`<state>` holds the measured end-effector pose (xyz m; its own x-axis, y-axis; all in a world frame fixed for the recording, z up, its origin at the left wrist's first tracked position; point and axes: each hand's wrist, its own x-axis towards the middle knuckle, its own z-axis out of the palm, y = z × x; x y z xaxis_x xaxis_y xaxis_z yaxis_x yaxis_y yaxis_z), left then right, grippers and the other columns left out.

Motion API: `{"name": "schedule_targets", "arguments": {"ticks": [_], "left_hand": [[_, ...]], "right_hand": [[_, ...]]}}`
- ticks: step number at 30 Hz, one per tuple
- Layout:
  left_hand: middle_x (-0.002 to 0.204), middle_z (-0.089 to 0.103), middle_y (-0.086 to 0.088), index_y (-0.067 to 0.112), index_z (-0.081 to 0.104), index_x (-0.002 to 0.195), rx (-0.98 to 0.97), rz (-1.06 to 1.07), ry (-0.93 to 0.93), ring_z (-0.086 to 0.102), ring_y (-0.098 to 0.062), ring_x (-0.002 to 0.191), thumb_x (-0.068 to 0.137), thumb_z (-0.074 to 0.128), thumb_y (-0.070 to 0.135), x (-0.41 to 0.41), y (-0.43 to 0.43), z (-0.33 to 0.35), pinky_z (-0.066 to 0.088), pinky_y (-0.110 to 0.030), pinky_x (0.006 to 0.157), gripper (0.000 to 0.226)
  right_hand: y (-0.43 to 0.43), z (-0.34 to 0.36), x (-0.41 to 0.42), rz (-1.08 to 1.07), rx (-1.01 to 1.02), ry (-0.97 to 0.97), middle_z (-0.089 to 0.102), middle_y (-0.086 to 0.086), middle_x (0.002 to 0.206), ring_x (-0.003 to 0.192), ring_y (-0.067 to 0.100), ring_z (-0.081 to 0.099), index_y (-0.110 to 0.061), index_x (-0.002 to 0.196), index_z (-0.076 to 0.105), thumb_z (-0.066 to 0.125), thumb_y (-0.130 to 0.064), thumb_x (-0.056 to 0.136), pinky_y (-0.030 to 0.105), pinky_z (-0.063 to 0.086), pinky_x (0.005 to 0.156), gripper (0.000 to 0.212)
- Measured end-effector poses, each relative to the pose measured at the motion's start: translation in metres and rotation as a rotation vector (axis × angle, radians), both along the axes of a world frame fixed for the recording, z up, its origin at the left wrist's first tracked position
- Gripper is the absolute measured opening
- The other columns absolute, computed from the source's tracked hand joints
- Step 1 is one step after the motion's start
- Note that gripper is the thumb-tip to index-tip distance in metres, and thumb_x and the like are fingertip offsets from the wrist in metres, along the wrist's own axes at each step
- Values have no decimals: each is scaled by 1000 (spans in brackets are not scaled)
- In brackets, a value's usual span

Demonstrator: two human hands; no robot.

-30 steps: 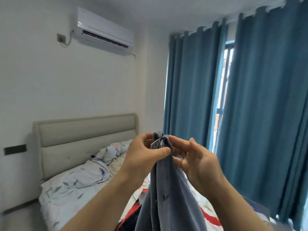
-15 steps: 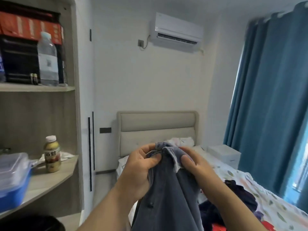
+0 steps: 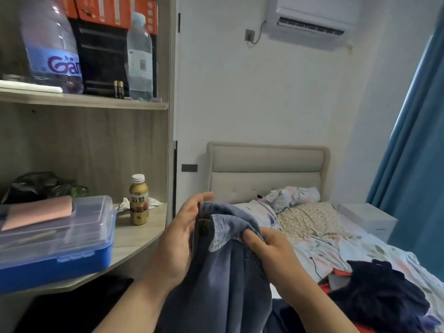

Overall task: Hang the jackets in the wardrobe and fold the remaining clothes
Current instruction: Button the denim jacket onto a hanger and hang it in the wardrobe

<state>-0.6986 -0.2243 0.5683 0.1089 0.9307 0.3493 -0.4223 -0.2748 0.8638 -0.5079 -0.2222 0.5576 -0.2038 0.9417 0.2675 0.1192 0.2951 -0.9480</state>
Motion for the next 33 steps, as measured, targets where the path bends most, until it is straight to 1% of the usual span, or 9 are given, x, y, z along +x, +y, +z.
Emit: {"name": "schedule_targets", "arguments": {"ticks": [3, 8, 12, 14, 17, 20, 24, 27, 33], "left_hand": [[127, 63, 8, 40, 52, 131, 67, 135, 367, 62, -10, 117, 59, 76, 70, -16, 0, -7, 51, -30, 95, 82], [109, 71, 3, 33, 61, 116, 47, 281, 407, 69, -15, 102, 72, 74, 26, -21, 12, -13, 57, -35, 87, 46], [97, 74, -6, 31, 70, 97, 82, 410, 233, 71, -24, 95, 77, 70, 20, -3, 29, -19, 57, -42, 84, 23], [95, 74, -9, 27, 70, 94, 79, 483, 173, 71, -27, 93, 78, 70, 20, 12, 43, -21, 57, -44, 83, 18], [94, 74, -9, 27, 71, 93, 74, 571, 115, 72, -26, 91, 76, 71, 19, 37, 65, -20, 57, -38, 79, 19], [93, 74, -7, 29, 71, 92, 69, 630, 88, 72, -24, 90, 74, 71, 19, 59, 87, -18, 57, -31, 75, 20], [94, 74, -6, 29, 71, 92, 70, 684, 89, 73, -22, 90, 75, 71, 19, 76, 112, -15, 57, -26, 73, 20], [96, 74, -7, 28, 71, 93, 41, 702, 118, 72, -23, 93, 78, 78, 15, 78, 129, -16, 57, -33, 77, 21], [99, 74, -5, 28, 70, 95, -19, 722, 113, 72, -21, 94, 76, 81, 22, 54, 171, -21, 57, -27, 73, 23]], "right_hand": [[8, 4, -16, -2, 37, -4, 49, 5, 70, 68, 16, 45, 9, 75, 51, 62, -49, 79, 33, 34, 63, 59], [27, 8, -16, 50, 28, 8, 54, 4, 70, 68, 15, 49, 6, 75, 57, 65, -45, 80, 34, 39, 65, 52], [51, 6, -5, 115, 72, -54, 60, -7, 70, 67, 9, 55, -9, 75, 67, 64, -44, 79, 28, 43, 65, 36], [66, 1, 8, 117, 109, -47, 73, -13, 82, 75, 5, 67, -32, 94, 73, 66, -40, 82, 19, 50, 68, 17], [91, -11, 40, 132, 72, -26, 74, -12, 103, 99, 4, 69, -40, 121, 63, 70, -41, 87, 19, 53, 81, 35], [118, -25, 66, 151, -15, -156, 74, -9, 103, 102, 10, 67, -30, 108, 71, 62, -47, 91, 41, 52, 94, 26], [149, -45, 74, 113, -169, 67, 75, -3, 106, 107, 17, 68, -23, 107, 71, 65, -43, 82, 50, 48, 102, 32], [176, -49, 73, 87, -211, 225, 75, 6, 100, 101, 26, 70, -30, 95, 72, 71, -24, 87, 52, 51, 97, 10], [237, -46, 49, 27, -76, 299, 73, 4, 92, 93, 27, 69, -33, 90, 68, 71, -10, 86, 44, 55, 86, 23]]}}
